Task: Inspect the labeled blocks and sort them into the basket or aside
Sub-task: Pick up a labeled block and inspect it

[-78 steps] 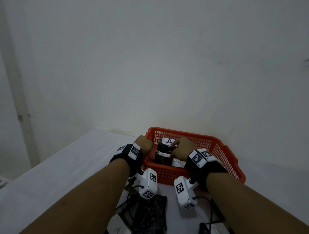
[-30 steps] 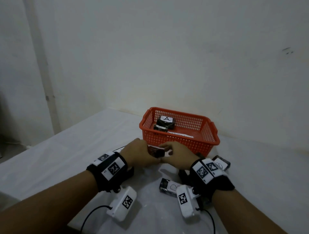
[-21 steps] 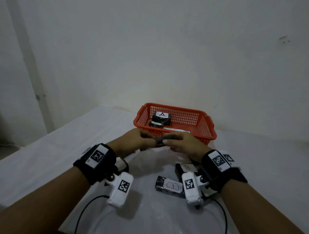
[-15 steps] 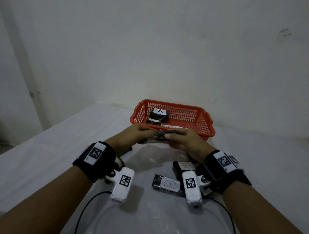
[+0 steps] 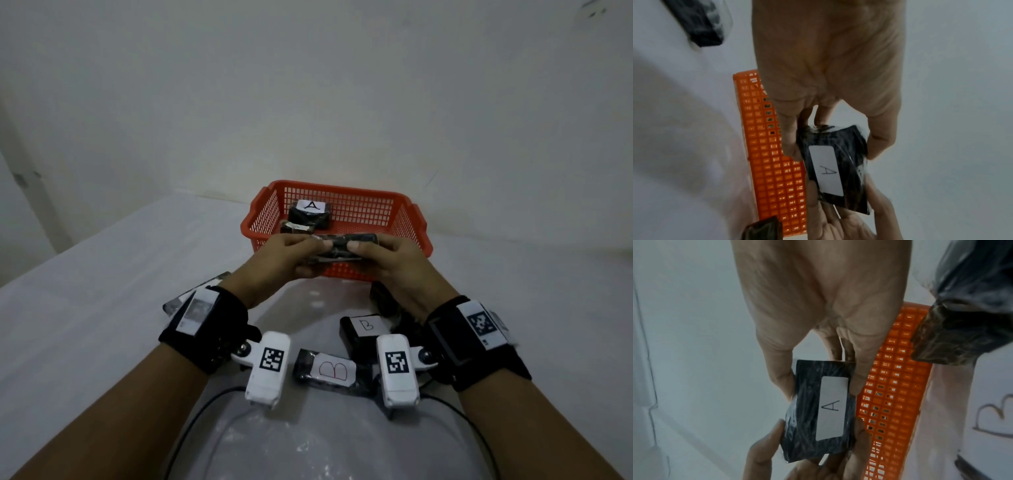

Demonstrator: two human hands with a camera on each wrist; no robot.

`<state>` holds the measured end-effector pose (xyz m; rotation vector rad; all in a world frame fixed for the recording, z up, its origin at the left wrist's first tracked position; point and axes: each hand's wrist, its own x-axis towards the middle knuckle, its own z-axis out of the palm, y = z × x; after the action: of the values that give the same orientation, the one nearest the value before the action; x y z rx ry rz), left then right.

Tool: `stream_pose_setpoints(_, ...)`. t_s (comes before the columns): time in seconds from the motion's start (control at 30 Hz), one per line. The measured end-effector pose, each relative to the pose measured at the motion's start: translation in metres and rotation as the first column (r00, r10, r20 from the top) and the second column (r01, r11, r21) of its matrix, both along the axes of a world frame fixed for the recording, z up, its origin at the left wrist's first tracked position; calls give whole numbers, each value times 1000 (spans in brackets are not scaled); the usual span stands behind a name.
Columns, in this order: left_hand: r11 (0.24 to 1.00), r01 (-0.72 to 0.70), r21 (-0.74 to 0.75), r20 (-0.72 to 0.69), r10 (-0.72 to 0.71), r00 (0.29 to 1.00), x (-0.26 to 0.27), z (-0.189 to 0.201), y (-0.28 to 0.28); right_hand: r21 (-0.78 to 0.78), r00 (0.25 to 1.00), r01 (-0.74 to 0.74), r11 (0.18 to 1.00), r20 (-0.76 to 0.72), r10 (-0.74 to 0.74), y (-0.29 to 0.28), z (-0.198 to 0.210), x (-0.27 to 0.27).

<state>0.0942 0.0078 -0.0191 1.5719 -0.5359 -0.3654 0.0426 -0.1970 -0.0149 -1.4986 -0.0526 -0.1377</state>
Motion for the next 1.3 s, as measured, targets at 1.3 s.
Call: stream_pose_setpoints(1.3,995,-92,41,196,82,977,-22,-18,-4,-81,1000,-9,997,16,10,-12,-10,-25)
